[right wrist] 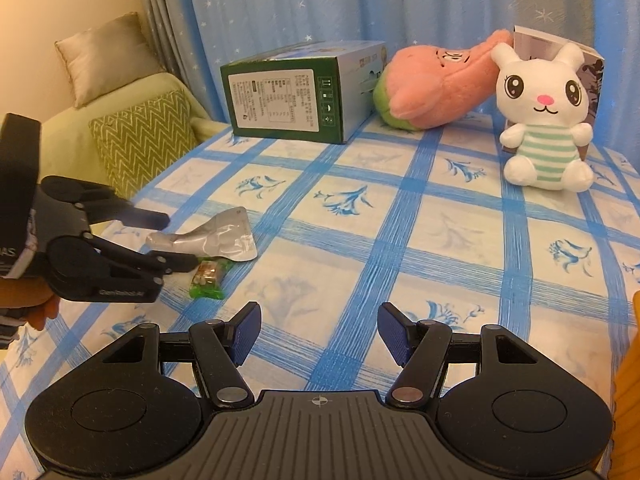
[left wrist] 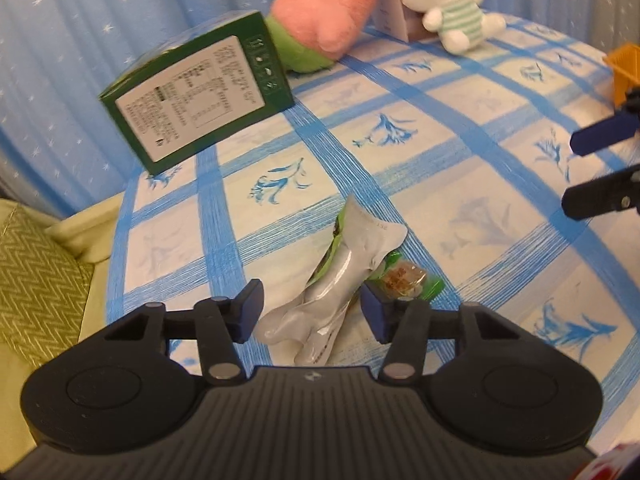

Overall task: Organize snacks
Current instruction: 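Grasp the white-and-green packet with the left gripper while the right gripper grasps the green candy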

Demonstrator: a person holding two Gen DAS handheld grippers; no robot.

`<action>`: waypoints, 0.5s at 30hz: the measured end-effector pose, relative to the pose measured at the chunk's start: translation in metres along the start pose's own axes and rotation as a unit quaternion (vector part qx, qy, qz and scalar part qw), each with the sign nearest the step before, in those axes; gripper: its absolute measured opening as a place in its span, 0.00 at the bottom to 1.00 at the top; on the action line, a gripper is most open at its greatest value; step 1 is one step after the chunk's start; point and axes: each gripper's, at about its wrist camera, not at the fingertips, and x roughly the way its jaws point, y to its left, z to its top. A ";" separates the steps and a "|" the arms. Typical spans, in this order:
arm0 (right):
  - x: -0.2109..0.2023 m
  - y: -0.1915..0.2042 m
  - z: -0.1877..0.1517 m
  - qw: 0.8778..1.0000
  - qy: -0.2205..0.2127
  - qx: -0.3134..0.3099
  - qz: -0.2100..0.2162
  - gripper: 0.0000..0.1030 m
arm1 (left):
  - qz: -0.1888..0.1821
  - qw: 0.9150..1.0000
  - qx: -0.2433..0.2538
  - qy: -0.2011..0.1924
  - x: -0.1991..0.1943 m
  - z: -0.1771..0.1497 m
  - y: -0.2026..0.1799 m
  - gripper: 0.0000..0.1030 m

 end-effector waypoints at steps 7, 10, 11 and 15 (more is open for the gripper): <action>0.006 -0.001 0.003 1.000 -0.001 0.011 0.007 0.63 | -0.033 0.999 -0.027 -0.007 0.007 0.000 0.006 0.27; 0.009 0.002 0.005 1.000 -0.004 0.013 0.013 0.63 | -0.042 0.998 -0.056 -0.002 0.008 0.001 0.010 0.24; 0.010 0.003 0.005 1.000 -0.004 0.012 0.015 0.63 | -0.044 0.997 -0.066 0.001 0.007 0.002 0.012 0.24; 0.017 0.014 0.007 0.999 -0.006 0.004 0.031 0.62 | -0.032 0.992 -0.120 0.018 0.006 0.001 0.024 0.23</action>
